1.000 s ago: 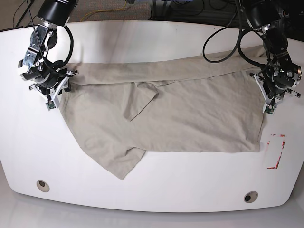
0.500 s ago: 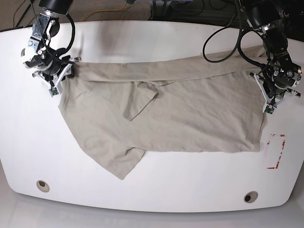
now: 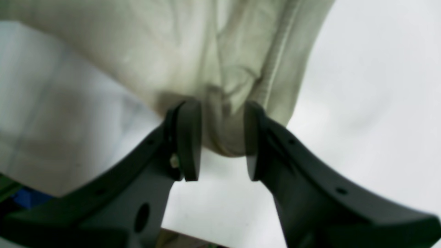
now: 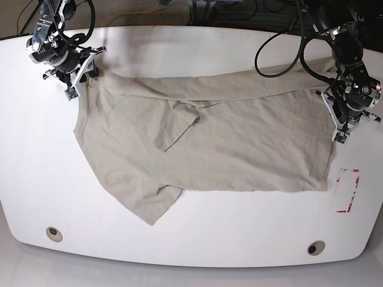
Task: Layout the t-shirt on the table in an organized manner, then fold the t-shirt properly
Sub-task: 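Pull the held edge taut, moving the grippers apart from each other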
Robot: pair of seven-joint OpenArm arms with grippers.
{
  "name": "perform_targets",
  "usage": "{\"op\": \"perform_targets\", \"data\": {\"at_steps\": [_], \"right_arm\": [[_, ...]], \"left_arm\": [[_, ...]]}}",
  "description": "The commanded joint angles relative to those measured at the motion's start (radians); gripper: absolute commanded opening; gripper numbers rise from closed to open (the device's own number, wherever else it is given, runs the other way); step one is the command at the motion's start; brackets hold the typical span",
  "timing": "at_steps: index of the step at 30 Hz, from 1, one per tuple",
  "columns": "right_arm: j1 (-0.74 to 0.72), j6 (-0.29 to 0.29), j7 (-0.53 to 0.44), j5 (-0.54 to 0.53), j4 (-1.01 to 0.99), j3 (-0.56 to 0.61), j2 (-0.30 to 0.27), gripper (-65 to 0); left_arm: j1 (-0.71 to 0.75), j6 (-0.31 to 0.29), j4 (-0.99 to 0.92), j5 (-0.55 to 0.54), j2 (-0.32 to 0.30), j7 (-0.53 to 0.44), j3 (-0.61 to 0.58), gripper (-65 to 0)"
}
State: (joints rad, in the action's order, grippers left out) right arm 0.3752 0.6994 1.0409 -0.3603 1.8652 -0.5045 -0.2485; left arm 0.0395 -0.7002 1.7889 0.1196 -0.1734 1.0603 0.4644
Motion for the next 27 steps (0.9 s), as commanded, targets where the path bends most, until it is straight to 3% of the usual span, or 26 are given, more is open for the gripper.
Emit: {"op": "perform_targets", "data": {"at_steps": [1, 19, 21, 27], "right_arm": [[-0.002, -0.001, -0.015, -0.013, 0.020, -0.009, -0.015, -45.7], [-0.006, -0.001, -0.014, -0.016, 0.135, -0.076, -0.021, -44.7], [-0.008, -0.001, -0.011, -0.016, 0.138, -0.076, -0.024, -42.3], [-0.037, -0.001, 0.051, -0.019, 0.138, -0.078, -0.022, -26.6]], "left_arm": [[0.004, 0.002, 0.021, -0.001, -0.021, -0.009, 0.004, -65.0], [0.030, 0.002, 0.036, -0.001, -0.033, -0.007, 0.090, -65.0], [0.030, 0.002, 0.036, -0.001, -0.035, -0.007, 0.090, -65.0], [0.030, 0.002, 0.036, -0.001, -0.035, -0.007, 0.092, -65.0]]}}
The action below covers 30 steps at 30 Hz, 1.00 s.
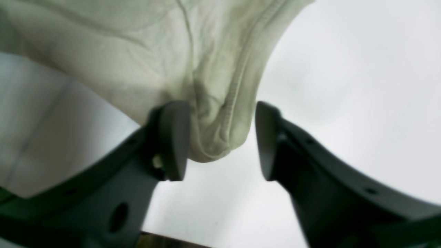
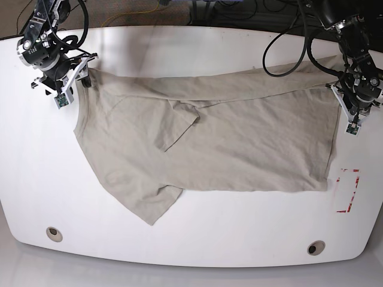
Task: Layout the t-shirt on the table in an organized manner, then fold the t-shirt properly
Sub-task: 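Pull the held edge taut, moving the grippers apart from each other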
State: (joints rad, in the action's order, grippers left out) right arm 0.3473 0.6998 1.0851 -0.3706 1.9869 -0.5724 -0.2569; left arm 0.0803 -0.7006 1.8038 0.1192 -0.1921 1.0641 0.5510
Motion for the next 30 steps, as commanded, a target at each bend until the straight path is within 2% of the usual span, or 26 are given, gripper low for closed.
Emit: {"op": "perform_targets", "data": {"at_steps": [1, 10, 13, 16, 20, 22, 25, 30], "right_arm": [[-0.011, -0.002, 0.017, -0.020, 0.016, -0.010, -0.014, -25.4], [-0.007, -0.002, 0.033, -0.146, 0.010, -0.005, -0.012, -25.0], [-0.007, -0.002, 0.033, -0.150, 0.010, -0.005, -0.011, -25.0], [-0.007, -0.002, 0.033, -0.147, 0.009, -0.004, -0.008, -25.0], [-0.007, -0.002, 0.033, -0.147, 0.009, -0.004, 0.005, -25.0], [-0.007, -0.002, 0.033, -0.146, 0.009, -0.004, 0.006, -25.0], [-0.007, -0.002, 0.033, -0.146, 0.009, -0.004, 0.008, -25.0], [-0.007, -0.002, 0.033, -0.150, -0.002, -0.004, 0.008, -25.0]], "left_arm": [[-0.010, 0.002, 0.021, 0.000, -0.016, -0.011, 0.005, -65.0], [-0.009, 0.002, 0.021, -0.002, -0.007, -0.008, 0.083, -65.0], [-0.009, 0.002, 0.021, -0.002, 0.006, 0.014, 0.116, -62.1], [-0.012, 0.002, 0.021, -0.002, 0.010, 0.069, 0.165, -51.7], [-0.015, 0.002, 0.021, -0.002, 0.013, 0.107, 0.222, -32.1], [-0.015, 0.002, 0.021, -0.002, 0.016, 0.109, 0.243, -24.4], [-0.010, 0.002, 0.021, -0.003, 0.029, 0.118, 0.264, -18.9], [-0.009, 0.002, 0.014, -0.023, 0.027, 0.121, 0.286, -18.5]]}}
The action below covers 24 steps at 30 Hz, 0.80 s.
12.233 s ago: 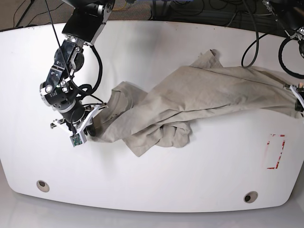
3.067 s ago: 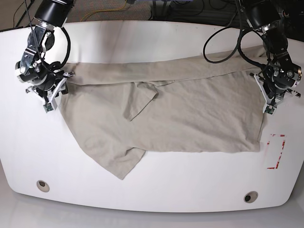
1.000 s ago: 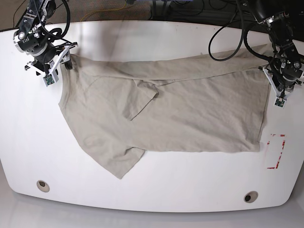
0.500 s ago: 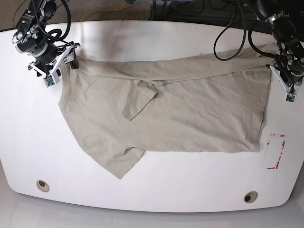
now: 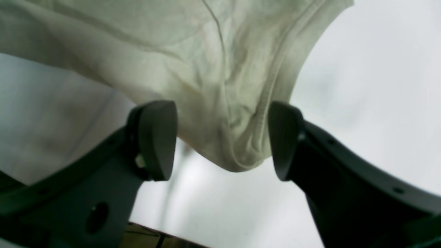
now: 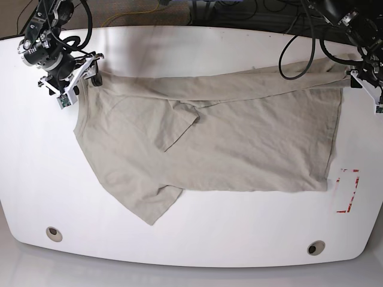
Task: Layout the t-shirt on the table in an organized manner, then fold the t-shirt properly
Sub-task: 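Pull the held edge taut, moving the grippers apart from each other, then hold the edge with both grippers while adjusting the left gripper's grip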
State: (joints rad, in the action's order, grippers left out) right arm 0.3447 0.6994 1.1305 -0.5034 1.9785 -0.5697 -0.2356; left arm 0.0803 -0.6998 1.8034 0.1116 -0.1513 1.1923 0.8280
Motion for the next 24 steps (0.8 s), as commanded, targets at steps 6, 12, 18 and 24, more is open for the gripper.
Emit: {"op": "perform_targets", "data": {"at_steps": [6, 12, 18, 24], "right_arm": [[-0.003, -0.001, -0.013, -0.019, 0.005, -0.005, -0.001, -25.0], [-0.003, -0.001, -0.013, -0.014, 0.005, -0.005, 0.014, -25.0], [-0.002, -0.001, -0.013, -0.014, 0.005, -0.005, 0.015, -25.0], [-0.002, -0.001, -0.013, -0.014, 0.005, -0.005, 0.020, -25.0]], "left_arm": [[0.008, 0.002, 0.000, -0.114, -0.012, -0.001, 0.020, -18.5], [0.014, 0.002, -0.043, -0.197, -0.012, -0.001, 0.018, -18.5], [0.011, 0.002, -0.119, -0.217, -0.012, -0.001, 0.021, -18.5], [0.009, 0.002, -0.150, -0.220, -0.012, -0.005, 0.020, -18.6]]}}
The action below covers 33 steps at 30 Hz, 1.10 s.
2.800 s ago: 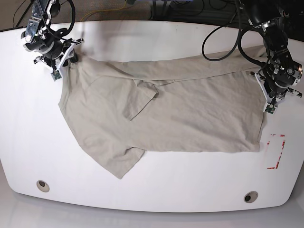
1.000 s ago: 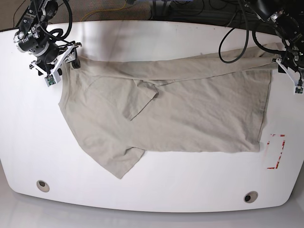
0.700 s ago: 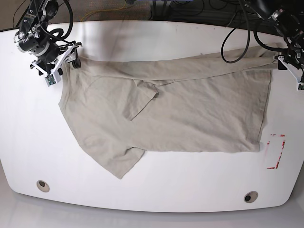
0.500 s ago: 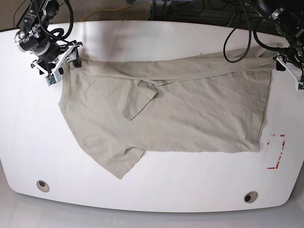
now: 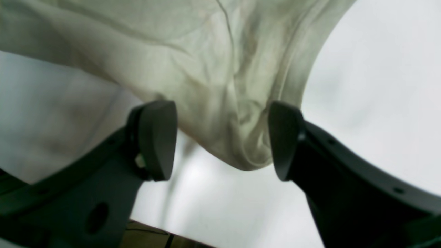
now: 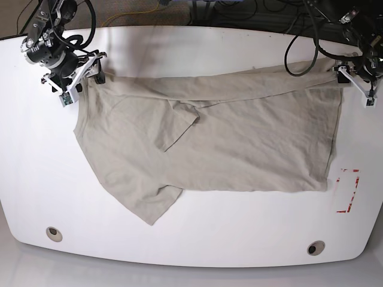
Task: Layout the t-shirt on the table in an organized manner, then fold the t-shirt properly
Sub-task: 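Hold the edge with both grippers while adjusting the left gripper's grip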
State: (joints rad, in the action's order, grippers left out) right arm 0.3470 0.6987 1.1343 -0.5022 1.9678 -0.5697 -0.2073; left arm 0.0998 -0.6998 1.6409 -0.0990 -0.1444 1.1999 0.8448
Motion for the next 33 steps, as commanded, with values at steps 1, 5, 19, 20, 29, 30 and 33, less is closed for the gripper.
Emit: {"op": "perform_targets", "data": {"at_steps": [1, 5, 19, 20, 29, 30, 33], "right_arm": [[-0.004, -0.001, -0.017, -0.016, 0.015, -0.005, -0.008, -25.0], [-0.004, -0.001, -0.017, -0.016, 0.015, -0.005, -0.007, -25.0], [-0.002, -0.001, -0.017, -0.020, 0.015, -0.005, -0.007, -25.0], [-0.002, -0.001, -0.017, -0.020, 0.015, -0.005, -0.007, -25.0], [-0.002, -0.001, -0.017, -0.022, 0.015, -0.005, -0.007, -25.0], [-0.002, -0.001, -0.017, -0.022, 0.015, -0.005, -0.007, -25.0], [-0.001, -0.001, -0.017, -0.022, 0.015, -0.005, -0.007, -25.0]], "left_arm": [[-0.010, 0.002, 0.012, -0.009, -0.019, -0.013, 0.003, -18.9], [-0.024, 0.002, 0.009, -0.008, -0.004, -0.013, 0.001, -25.4], [-0.044, 0.002, 0.006, -0.005, -0.004, -0.012, -0.040, -54.4], [-0.044, 0.002, 0.006, -0.006, -0.004, -0.012, -0.045, -54.3], [-0.042, 0.002, 0.009, -0.006, -0.005, -0.010, -0.049, -50.3], [-0.042, 0.002, 0.009, -0.006, -0.005, -0.010, -0.049, -47.2], [-0.028, 0.002, 0.009, -0.008, -0.005, -0.010, -0.048, -36.9]]}}
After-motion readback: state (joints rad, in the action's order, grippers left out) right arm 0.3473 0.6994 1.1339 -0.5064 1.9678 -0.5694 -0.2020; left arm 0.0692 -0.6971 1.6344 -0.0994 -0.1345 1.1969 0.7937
